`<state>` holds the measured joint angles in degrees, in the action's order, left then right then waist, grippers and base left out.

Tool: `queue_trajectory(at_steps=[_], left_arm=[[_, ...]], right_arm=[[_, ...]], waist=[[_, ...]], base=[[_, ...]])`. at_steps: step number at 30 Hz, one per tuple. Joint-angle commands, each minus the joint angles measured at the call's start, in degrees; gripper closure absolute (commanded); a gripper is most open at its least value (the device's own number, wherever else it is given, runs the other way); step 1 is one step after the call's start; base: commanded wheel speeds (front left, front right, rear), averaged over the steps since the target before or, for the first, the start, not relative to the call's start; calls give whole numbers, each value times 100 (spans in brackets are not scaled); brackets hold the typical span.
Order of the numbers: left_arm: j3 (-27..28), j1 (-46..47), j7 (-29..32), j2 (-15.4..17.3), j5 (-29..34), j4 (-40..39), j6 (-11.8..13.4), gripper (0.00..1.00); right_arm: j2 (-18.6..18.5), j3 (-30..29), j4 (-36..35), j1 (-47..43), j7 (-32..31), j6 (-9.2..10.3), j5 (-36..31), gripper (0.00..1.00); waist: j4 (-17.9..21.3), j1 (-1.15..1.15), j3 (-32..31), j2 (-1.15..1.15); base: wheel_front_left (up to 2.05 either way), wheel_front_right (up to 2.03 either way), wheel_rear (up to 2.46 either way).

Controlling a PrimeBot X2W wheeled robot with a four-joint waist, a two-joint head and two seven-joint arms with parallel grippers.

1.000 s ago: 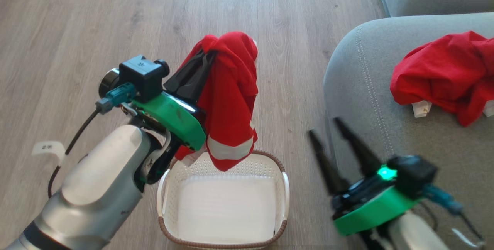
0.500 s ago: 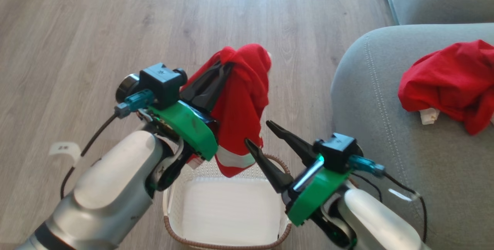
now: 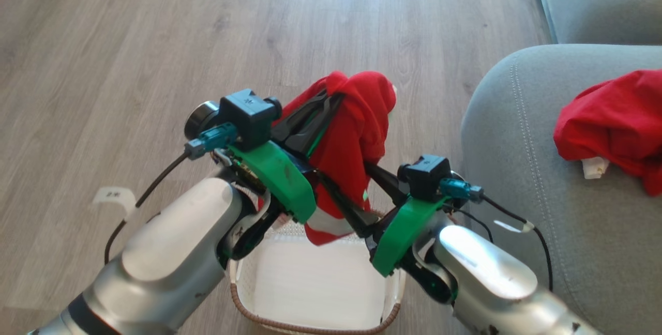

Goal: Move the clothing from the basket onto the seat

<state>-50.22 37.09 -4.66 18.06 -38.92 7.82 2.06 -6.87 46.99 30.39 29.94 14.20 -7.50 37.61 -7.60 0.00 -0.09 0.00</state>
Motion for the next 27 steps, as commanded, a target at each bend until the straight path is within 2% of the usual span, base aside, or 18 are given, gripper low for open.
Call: queue_trajectory(at_steps=[1,3,5,20,27], left_arm=[[225,436,-12,76,-14,-151,-14,100],[209,435,-2,57,-31,-152,-19,100],[187,437,5,40,-37,-151,-25,100],[205,402,-53,89,-99,-37,9,100],[290,316,-189,223,-128,3,42,100]], right_arm=[[158,48,-65,266,72,1,79,0],[193,70,7,352,76,1,143,0],[221,41,13,405,77,1,172,100],[205,-132,-176,307,79,1,133,100],[-18,-735,-557,-32,79,1,-129,100]], waist=[[-30,0,-18,0],[-57,0,-21,0],[-86,0,-23,0],[-82,0,-12,0],[48,0,17,0]], base=[[0,0,0],[0,0,0],[0,0,0],[0,0,0],[0,0,0]])
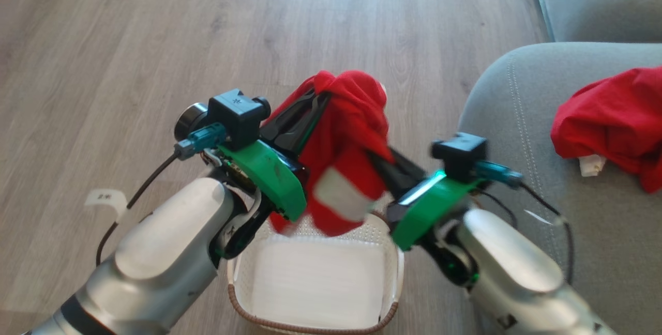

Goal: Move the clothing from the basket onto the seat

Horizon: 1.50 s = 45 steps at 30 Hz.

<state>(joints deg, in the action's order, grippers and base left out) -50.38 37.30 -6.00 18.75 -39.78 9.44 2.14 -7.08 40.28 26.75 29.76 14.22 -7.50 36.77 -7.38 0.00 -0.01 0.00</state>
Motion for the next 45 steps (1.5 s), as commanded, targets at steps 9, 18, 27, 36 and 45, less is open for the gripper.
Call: queue_trajectory(at_steps=[9,18,27,36,45], left_arm=[[184,-11,-114,221,-66,-290,67,0],[54,-202,-215,243,-5,-461,103,0],[21,-348,-300,287,-12,-451,163,0],[8,-389,-365,305,-2,-462,213,0],[17,-366,-390,357,14,-502,252,0]], right_arm=[[-152,-1186,-862,-570,77,1,-576,100],[-309,-1990,-1498,-860,77,1,-893,100],[-616,-2365,-2298,-1077,77,1,-1037,100],[-939,-2829,-2899,-1094,78,1,-1090,100],[-1045,-3184,-3492,-1203,16,1,-1176,100]], waist=[[282,0,38,0],[684,0,65,0],[1219,0,120,0],[1885,0,226,0],[2563,0,348,0]], base=[[0,0,0],[0,0,0],[0,0,0],[0,0,0],[0,0,0]])
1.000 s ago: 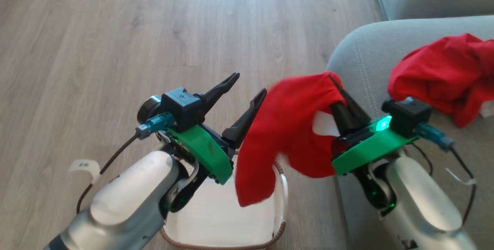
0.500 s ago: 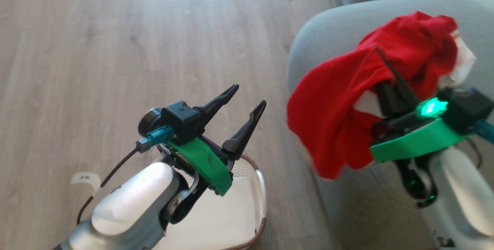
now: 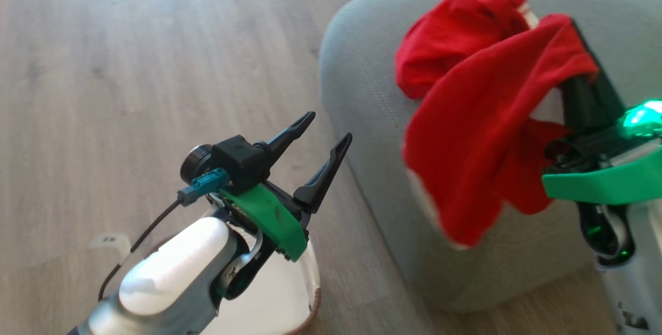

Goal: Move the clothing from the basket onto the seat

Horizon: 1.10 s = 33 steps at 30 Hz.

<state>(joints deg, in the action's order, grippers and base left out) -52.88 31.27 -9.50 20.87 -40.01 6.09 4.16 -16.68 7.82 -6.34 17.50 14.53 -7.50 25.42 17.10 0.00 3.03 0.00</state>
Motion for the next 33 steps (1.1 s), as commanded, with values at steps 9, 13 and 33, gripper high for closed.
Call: queue_trajectory(at_steps=[9,13,33], left_arm=[[300,312,-49,210,58,-232,87,0],[294,326,-58,201,53,-221,92,0],[226,645,110,255,92,-325,5,0]], right_arm=[[17,-241,-669,-168,-136,1,-156,100],[59,-336,-822,-210,-166,1,-201,100],[-878,-819,-56,1577,-604,1,382,100]], waist=[[640,0,208,0],[749,0,239,0],[411,0,939,0]], base=[[0,0,0],[0,0,0],[0,0,0]])
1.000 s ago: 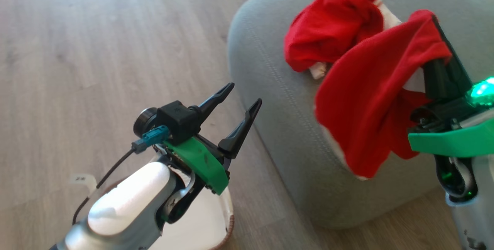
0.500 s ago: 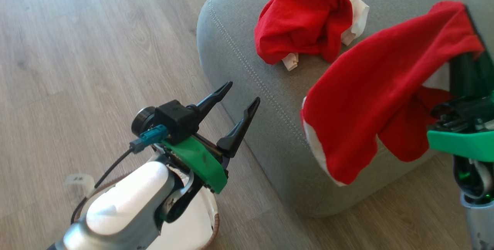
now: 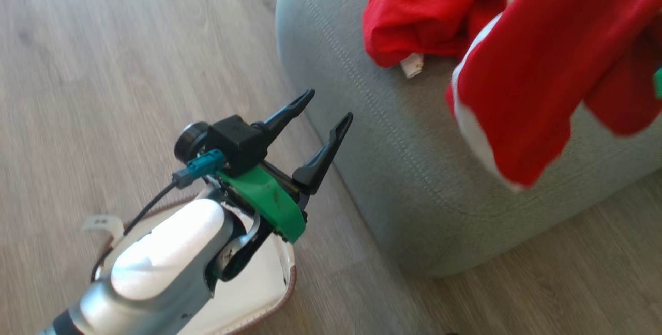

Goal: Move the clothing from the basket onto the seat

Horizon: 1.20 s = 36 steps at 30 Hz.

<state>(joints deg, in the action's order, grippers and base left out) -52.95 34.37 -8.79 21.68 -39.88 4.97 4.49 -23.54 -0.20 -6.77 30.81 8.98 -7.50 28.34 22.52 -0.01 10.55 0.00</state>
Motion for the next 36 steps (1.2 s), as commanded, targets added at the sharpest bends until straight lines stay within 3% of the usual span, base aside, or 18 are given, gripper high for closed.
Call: queue_trajectory(at_steps=[1,11,17,21,29,36], left_arm=[[233,335,39,174,79,-213,-28,0],[197,778,295,289,219,-414,-128,0],[180,1042,390,309,302,-493,-196,0],[182,1201,420,293,341,-505,-228,0],[190,1322,348,262,357,-420,-265,0],[184,1310,274,239,328,-352,-267,0]], right_arm=[[-193,-17,-13,246,-49,1,89,100],[-1080,-47,1665,1610,-90,1,514,100],[-1422,48,2469,2373,-152,1,486,100],[-1514,134,3079,2750,-250,1,449,100],[-1339,477,4354,2946,-656,1,384,100],[-1235,914,5151,2950,-1433,1,423,100]], waist=[[-131,1,188,0],[-582,1,1113,0],[-814,1,1613,0],[-957,1,1888,0],[-1201,1,2151,0],[-1355,1,2181,0]], base=[[0,0,0],[0,0,0],[0,0,0],[0,0,0],[0,0,0],[0,0,0]])
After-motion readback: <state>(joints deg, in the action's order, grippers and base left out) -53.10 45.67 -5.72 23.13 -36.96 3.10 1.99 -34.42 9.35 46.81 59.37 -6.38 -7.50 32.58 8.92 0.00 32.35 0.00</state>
